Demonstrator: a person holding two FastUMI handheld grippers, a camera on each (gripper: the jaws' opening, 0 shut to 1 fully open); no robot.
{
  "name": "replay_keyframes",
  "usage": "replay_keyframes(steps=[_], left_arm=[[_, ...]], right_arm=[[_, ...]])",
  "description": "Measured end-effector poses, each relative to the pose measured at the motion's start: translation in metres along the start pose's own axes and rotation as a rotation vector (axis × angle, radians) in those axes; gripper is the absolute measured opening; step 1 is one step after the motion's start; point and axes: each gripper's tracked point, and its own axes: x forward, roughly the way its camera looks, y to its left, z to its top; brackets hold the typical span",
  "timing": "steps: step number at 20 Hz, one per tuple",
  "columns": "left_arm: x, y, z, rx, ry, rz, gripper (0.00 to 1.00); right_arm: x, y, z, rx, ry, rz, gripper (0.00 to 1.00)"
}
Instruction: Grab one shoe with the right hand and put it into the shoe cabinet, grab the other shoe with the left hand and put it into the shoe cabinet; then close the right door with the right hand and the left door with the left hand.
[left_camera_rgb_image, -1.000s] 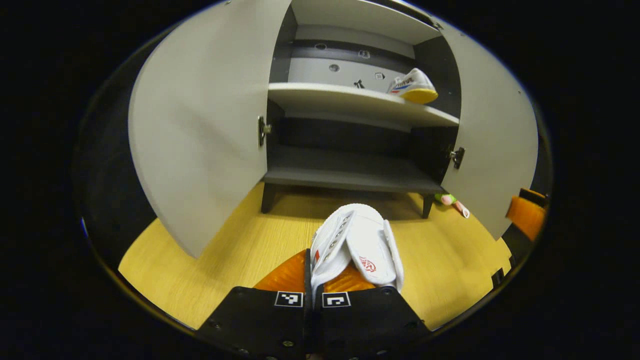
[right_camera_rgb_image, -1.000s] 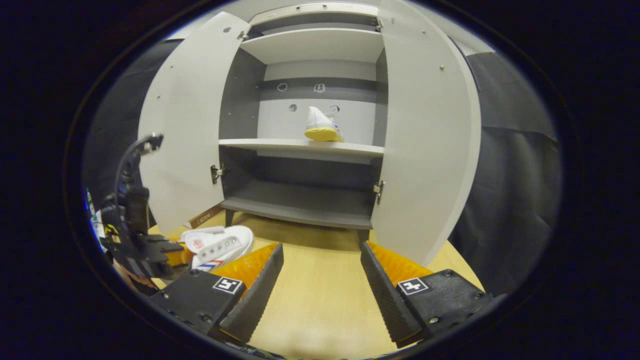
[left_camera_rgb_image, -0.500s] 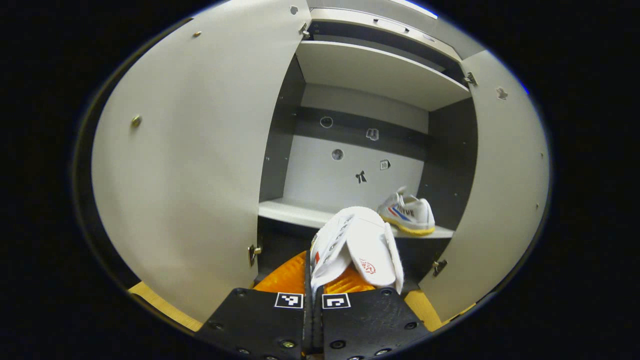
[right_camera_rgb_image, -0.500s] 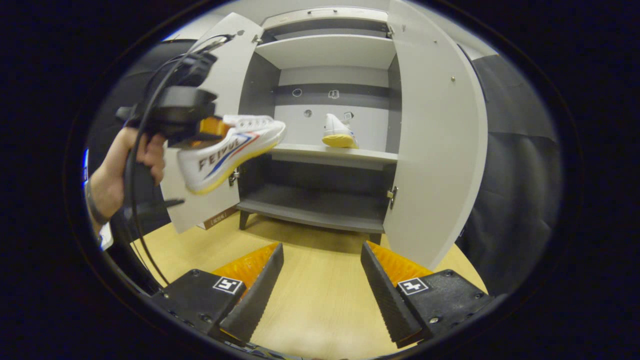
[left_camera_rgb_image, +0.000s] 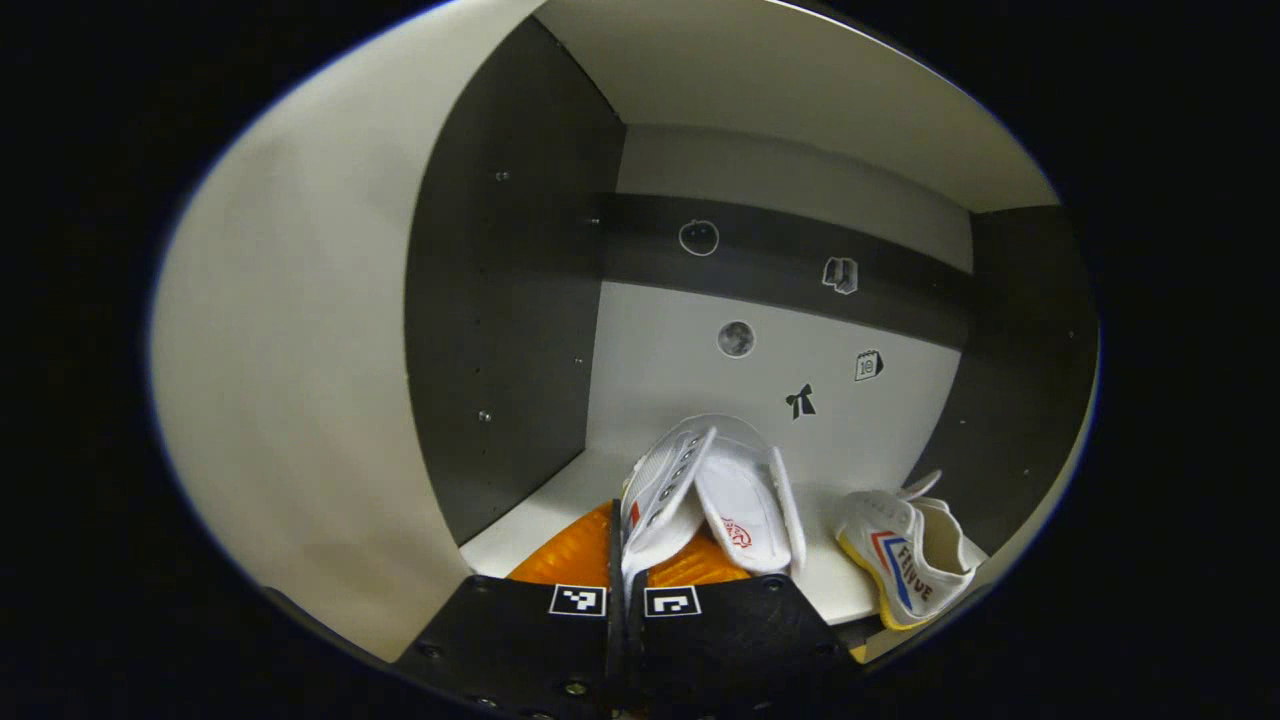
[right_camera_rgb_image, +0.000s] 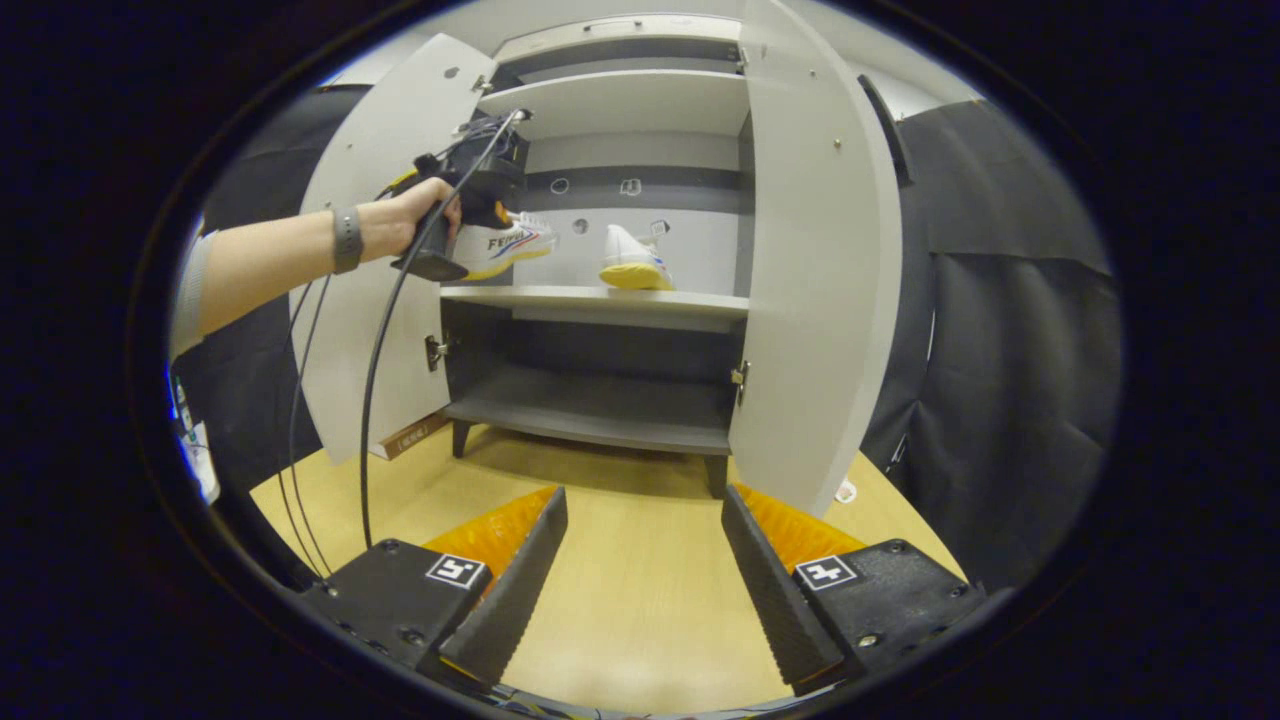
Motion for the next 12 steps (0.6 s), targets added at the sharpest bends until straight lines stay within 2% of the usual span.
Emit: replay_keyframes(steps=[4, 7, 10, 11, 12], left_arm=[[0.036, -0.009, -0.013, -0.049, 0.115, 0.004, 0.00], [0.054, -0.014, -0.019, -0.037, 0.171, 0.025, 0.00], [0.059, -0.024, -0.027, -0.037, 0.234, 0.003, 0.00], [0.059, -0.029, -0.026, -0.043, 0.235, -0.015, 0.03], [0.059, -0.031, -0.028, -0.043, 0.243, -0.024, 0.26]], right_arm=[[0.005, -0.008, 0.003, -0.003, -0.011, -0.024, 0.98], [0.010, -0.011, -0.001, 0.009, 0.003, -0.034, 0.98], [0.013, -0.013, 0.000, 0.017, 0.004, -0.036, 0.98], [0.015, -0.014, 0.002, 0.019, 0.000, -0.039, 0.98], [0.016, -0.015, 0.003, 0.021, -0.003, -0.041, 0.98]])
